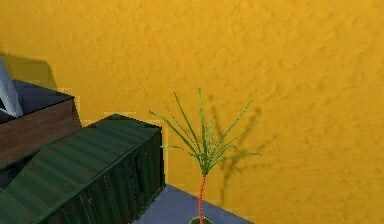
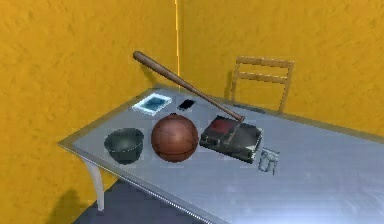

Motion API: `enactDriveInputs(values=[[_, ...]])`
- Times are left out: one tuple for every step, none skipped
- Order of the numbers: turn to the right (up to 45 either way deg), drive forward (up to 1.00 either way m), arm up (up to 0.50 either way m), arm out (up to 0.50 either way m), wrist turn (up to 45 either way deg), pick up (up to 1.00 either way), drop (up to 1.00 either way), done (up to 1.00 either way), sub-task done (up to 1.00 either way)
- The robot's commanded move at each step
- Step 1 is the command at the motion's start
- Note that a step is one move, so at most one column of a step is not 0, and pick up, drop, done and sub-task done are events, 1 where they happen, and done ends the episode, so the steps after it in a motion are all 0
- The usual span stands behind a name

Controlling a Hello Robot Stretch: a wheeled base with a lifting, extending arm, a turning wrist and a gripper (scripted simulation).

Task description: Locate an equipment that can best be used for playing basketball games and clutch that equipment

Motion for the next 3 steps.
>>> enactDriveInputs(values=[[0.0,0.0,0.5,0.0,0.0,0.0,0.0,0.0,0.0],[0.0,0.0,0.38,0.0,0.0,0.0,0.0,0.0,0.0],[0.0,0.0,0.0,0.4,0.0,0.0,0.0,0.0,0.0]])
